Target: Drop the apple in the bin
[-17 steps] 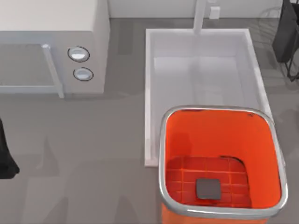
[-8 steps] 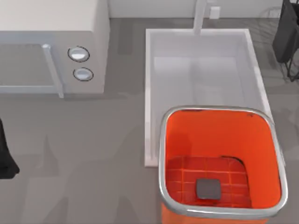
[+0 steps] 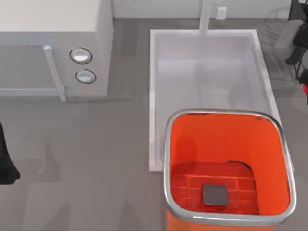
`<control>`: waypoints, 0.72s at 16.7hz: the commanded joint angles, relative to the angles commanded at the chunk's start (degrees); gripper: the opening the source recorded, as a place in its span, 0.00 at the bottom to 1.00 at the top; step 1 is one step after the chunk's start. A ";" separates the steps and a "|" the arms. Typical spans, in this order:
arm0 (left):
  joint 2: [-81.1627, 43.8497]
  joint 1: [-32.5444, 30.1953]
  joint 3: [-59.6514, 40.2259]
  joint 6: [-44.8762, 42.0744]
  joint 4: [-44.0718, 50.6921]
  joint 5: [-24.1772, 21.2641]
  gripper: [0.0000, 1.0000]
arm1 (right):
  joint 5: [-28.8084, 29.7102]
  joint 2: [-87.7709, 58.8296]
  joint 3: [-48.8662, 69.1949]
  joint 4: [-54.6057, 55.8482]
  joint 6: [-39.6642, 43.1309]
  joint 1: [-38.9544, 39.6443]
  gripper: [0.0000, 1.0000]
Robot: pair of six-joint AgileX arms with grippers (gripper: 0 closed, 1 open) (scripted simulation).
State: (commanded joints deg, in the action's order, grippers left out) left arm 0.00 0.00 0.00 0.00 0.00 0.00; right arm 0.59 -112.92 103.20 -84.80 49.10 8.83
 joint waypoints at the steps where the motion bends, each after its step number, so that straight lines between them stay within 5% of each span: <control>1: 0.00 0.00 0.00 0.00 0.00 0.00 1.00 | 0.06 -0.02 -0.12 -0.82 -0.55 4.80 0.00; 7: 0.00 0.00 0.00 0.00 0.00 0.00 1.00 | 0.55 0.76 -0.91 -4.73 -3.94 30.13 0.00; 12: 0.00 0.00 0.00 0.00 0.00 0.00 1.00 | 1.04 1.74 -1.28 -5.39 -5.34 36.54 0.00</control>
State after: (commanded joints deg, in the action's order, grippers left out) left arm 0.00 0.00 0.00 0.00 0.00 0.00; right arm 1.63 -111.18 101.91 -90.19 43.76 45.37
